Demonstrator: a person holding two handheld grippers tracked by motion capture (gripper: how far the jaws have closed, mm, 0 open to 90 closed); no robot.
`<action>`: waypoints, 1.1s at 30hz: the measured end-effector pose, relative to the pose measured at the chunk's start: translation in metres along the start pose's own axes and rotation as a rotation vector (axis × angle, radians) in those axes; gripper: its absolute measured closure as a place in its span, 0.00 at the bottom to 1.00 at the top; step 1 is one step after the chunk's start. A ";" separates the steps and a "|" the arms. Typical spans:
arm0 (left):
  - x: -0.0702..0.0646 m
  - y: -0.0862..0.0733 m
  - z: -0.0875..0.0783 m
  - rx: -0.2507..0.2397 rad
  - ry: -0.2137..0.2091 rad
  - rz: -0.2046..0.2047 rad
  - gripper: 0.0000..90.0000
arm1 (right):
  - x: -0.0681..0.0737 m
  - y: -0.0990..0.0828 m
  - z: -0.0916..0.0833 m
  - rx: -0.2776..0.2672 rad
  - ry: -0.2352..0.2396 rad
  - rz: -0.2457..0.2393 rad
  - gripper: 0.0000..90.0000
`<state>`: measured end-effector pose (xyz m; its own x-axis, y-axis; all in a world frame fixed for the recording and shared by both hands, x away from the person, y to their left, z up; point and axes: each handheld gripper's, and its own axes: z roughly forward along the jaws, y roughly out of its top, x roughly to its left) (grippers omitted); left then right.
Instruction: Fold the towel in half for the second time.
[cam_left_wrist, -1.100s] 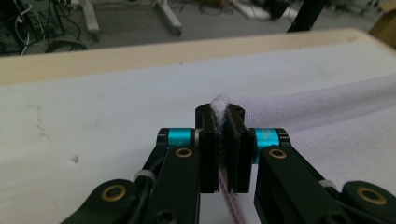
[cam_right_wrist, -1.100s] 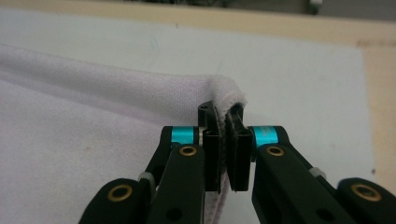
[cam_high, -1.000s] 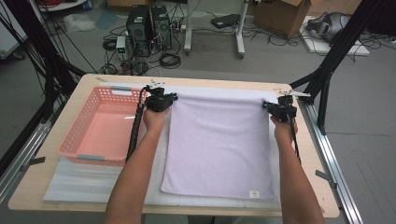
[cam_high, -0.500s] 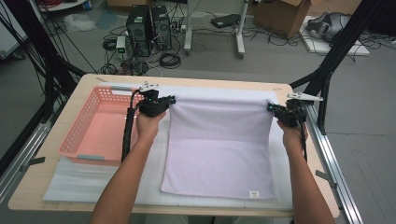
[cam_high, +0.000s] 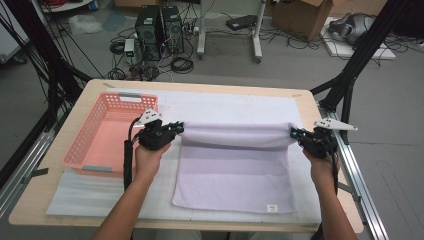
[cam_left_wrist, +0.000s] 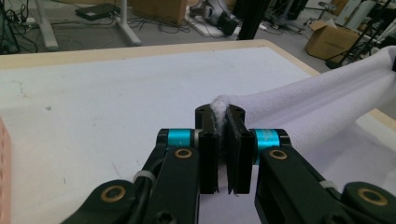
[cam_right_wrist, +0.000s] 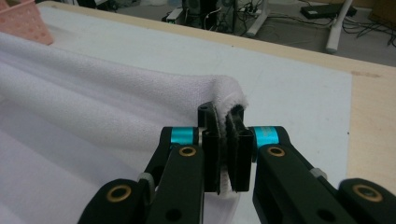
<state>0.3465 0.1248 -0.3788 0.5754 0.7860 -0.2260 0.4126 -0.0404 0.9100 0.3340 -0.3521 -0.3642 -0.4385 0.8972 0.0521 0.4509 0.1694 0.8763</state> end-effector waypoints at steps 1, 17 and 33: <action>-0.002 -0.003 -0.004 -0.009 -0.004 0.001 0.94 | 0.002 -0.003 -0.003 0.002 0.001 0.001 0.96; -0.025 -0.048 -0.034 0.016 -0.067 0.019 0.94 | 0.025 -0.061 -0.039 0.024 0.033 -0.008 0.96; -0.029 -0.085 -0.040 0.075 -0.058 0.052 0.56 | 0.030 -0.086 -0.054 0.082 0.051 0.086 0.59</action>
<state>0.2663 0.1303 -0.4361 0.6360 0.7451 -0.2009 0.4319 -0.1279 0.8928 0.2408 -0.3620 -0.4119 -0.4331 0.8885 0.1516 0.5497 0.1271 0.8257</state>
